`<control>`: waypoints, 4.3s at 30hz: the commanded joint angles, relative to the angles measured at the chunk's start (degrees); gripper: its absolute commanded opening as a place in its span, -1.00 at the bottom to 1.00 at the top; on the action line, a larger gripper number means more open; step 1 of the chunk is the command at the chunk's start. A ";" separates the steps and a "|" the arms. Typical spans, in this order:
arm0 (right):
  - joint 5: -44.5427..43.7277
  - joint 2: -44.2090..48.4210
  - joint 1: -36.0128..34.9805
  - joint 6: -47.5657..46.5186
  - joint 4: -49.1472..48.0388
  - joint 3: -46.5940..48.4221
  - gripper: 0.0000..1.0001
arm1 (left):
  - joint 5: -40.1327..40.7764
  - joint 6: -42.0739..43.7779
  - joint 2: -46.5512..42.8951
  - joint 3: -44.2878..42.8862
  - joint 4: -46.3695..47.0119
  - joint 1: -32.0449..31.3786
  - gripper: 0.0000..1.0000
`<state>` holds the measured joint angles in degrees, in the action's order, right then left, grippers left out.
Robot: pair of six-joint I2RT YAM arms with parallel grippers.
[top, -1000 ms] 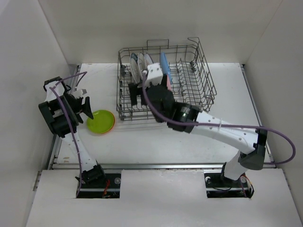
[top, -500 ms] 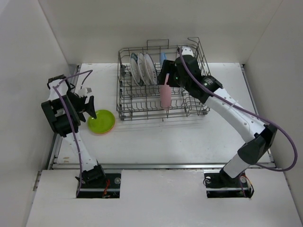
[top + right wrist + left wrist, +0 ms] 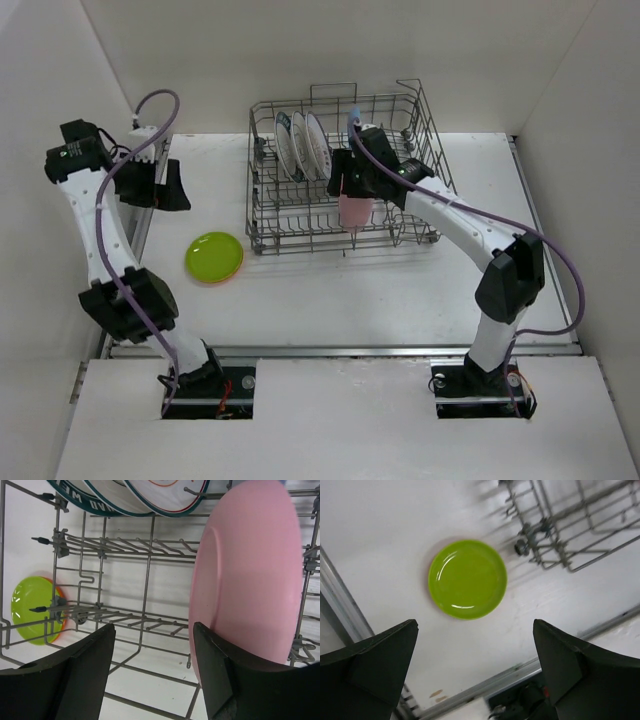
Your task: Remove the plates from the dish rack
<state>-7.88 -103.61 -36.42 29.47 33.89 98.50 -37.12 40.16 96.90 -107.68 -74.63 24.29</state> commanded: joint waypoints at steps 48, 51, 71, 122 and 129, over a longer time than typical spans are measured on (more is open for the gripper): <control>-14.79 15.54 -10.15 -22.27 -13.05 0.21 -1.00 | 1.79 -0.61 -14.90 10.90 5.20 1.72 1.00; -17.86 14.15 -10.16 -23.75 -14.63 -0.41 -1.00 | 1.79 -0.61 -14.90 10.91 5.20 1.72 1.00; -14.71 6.31 -3.92 -2.42 -9.90 8.64 -1.00 | 0.65 -0.61 -16.57 16.62 1.24 1.72 1.00; -33.34 -14.96 -43.12 7.62 23.50 -0.95 0.40 | 2.76 -8.35 -19.74 21.90 5.91 1.72 1.00; -30.36 -4.68 -43.12 2.53 22.98 7.31 1.00 | 3.28 -6.16 -19.12 21.19 4.06 1.72 1.00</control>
<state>-39.62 -116.62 -79.20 34.54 59.42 99.07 -32.91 31.88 77.93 -84.88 -68.31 26.00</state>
